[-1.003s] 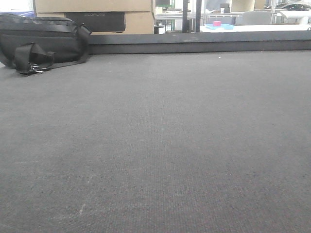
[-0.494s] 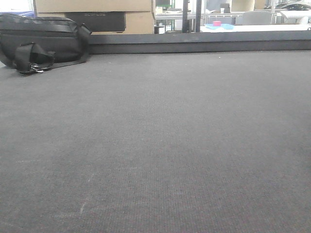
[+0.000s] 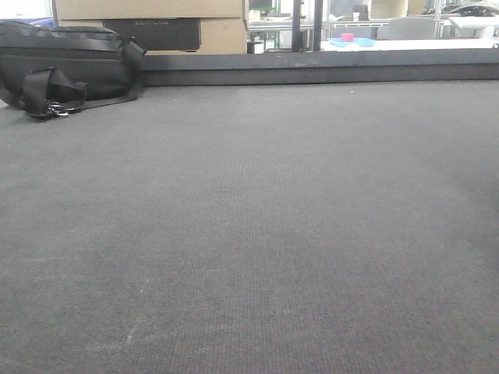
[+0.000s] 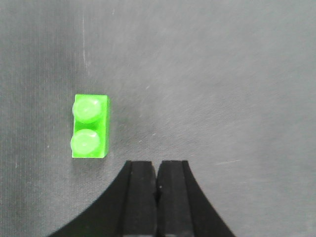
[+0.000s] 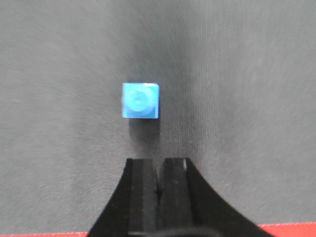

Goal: Grab block from conveyor and place in blue bin

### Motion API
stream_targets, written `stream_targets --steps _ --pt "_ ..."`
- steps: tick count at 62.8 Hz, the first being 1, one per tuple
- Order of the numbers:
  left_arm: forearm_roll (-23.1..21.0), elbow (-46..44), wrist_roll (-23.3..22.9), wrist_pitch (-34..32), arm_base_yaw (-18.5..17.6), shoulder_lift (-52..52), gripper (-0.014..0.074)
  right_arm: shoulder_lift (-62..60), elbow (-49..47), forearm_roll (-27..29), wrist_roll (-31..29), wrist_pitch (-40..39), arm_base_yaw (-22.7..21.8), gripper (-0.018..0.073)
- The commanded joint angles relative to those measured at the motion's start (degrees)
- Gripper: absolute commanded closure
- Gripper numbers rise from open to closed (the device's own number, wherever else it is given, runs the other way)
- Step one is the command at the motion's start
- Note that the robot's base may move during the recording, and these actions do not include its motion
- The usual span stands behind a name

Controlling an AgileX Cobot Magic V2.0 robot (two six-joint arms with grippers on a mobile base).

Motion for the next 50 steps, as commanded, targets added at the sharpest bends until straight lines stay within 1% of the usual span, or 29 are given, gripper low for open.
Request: stream_targets --steps 1,8,14,20,27,36,42,47,50 --pt "-0.1 -0.5 0.1 1.5 0.1 2.5 0.0708 4.4 -0.4 -1.3 1.1 -0.3 -0.3 0.0721" --pt "-0.4 -0.5 0.1 2.4 0.1 5.3 0.0708 8.6 -0.4 -1.4 1.2 -1.1 0.0 0.0721" --pt "-0.4 -0.5 0.1 0.8 0.1 6.7 0.0708 11.3 -0.4 -1.4 2.3 -3.0 1.1 0.0715" --pt "-0.4 -0.5 0.1 0.0 0.1 7.1 0.0708 12.4 -0.4 -1.8 4.2 -3.1 2.9 0.0715" --pt "-0.4 -0.5 0.1 -0.3 0.1 7.1 0.0708 12.8 -0.4 -2.0 4.3 -5.3 5.2 0.0715" --pt "-0.4 -0.5 0.1 0.0 0.1 7.1 0.0708 12.8 -0.4 -2.6 4.4 -6.7 5.6 0.0703" --pt "-0.4 -0.5 0.1 0.6 0.1 7.1 0.0708 12.8 -0.4 -3.3 4.6 -6.7 5.6 0.0634" --pt "-0.4 -0.4 0.1 0.8 0.1 7.1 0.0708 12.8 -0.4 -3.3 4.6 -6.8 5.6 0.051" --pt "-0.4 -0.3 0.1 0.9 0.1 7.1 0.0708 12.8 -0.4 -3.3 4.8 -7.0 5.6 0.0406"
